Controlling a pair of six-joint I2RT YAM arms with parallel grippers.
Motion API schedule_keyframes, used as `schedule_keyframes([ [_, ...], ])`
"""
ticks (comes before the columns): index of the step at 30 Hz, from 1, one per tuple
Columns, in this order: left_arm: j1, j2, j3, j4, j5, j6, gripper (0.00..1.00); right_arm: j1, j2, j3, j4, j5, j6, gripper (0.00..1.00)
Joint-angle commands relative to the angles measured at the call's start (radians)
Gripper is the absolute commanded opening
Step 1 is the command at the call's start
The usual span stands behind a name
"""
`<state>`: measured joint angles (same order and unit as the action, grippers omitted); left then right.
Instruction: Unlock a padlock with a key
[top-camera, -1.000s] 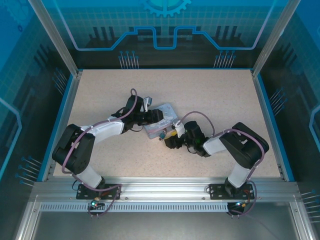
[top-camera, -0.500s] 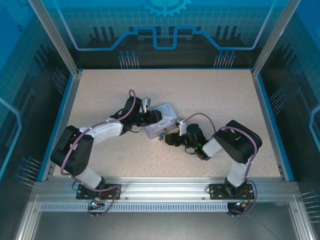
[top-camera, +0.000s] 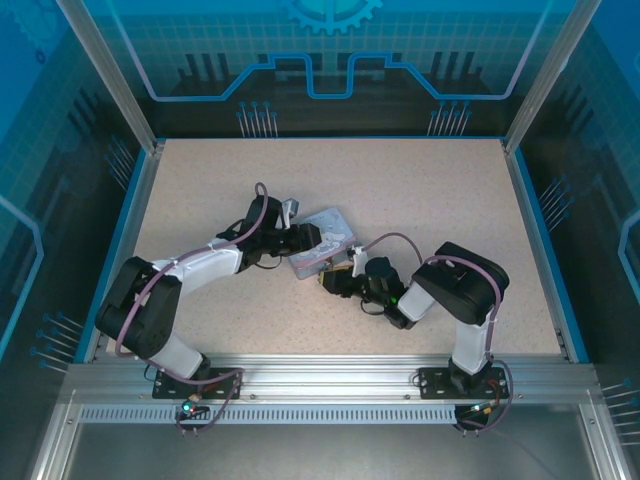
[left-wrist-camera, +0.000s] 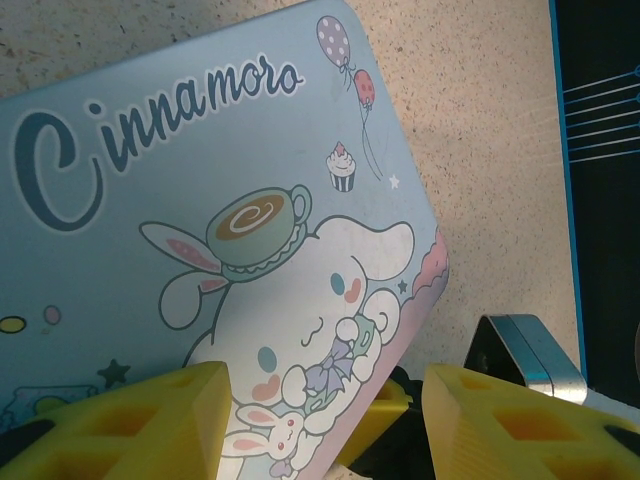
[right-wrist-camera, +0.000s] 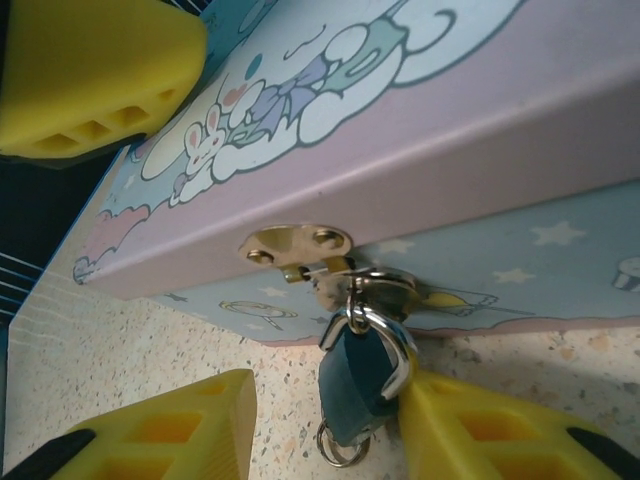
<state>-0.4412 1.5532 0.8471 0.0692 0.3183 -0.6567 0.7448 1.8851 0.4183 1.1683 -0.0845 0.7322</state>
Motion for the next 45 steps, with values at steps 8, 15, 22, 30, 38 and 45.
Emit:
schedule_keyframes([
  [8, 0.005, 0.007, -0.023, -0.070, 0.002, -0.026, 0.54, 0.048, -0.016, -0.014, -0.266, 0.127, 0.040, 0.42],
  [15, 0.004, 0.012, -0.024, -0.068, 0.002, -0.024, 0.54, 0.052, 0.003, 0.020, -0.299, 0.114, 0.042, 0.37],
  [22, 0.004, 0.007, -0.029, -0.069, -0.001, -0.024, 0.54, 0.051, -0.001, 0.004, -0.301, 0.146, 0.054, 0.22],
  [30, 0.002, -0.025, -0.050, -0.079, -0.011, -0.026, 0.54, 0.039, -0.021, -0.012, -0.269, 0.172, 0.069, 0.07],
  [38, -0.025, -0.063, -0.083, -0.099, -0.031, -0.031, 0.54, 0.016, -0.125, -0.012, -0.421, 0.235, 0.119, 0.05],
  [45, -0.053, -0.066, -0.100, -0.105, -0.043, -0.034, 0.54, -0.010, -0.177, 0.044, -0.620, 0.262, 0.204, 0.04],
])
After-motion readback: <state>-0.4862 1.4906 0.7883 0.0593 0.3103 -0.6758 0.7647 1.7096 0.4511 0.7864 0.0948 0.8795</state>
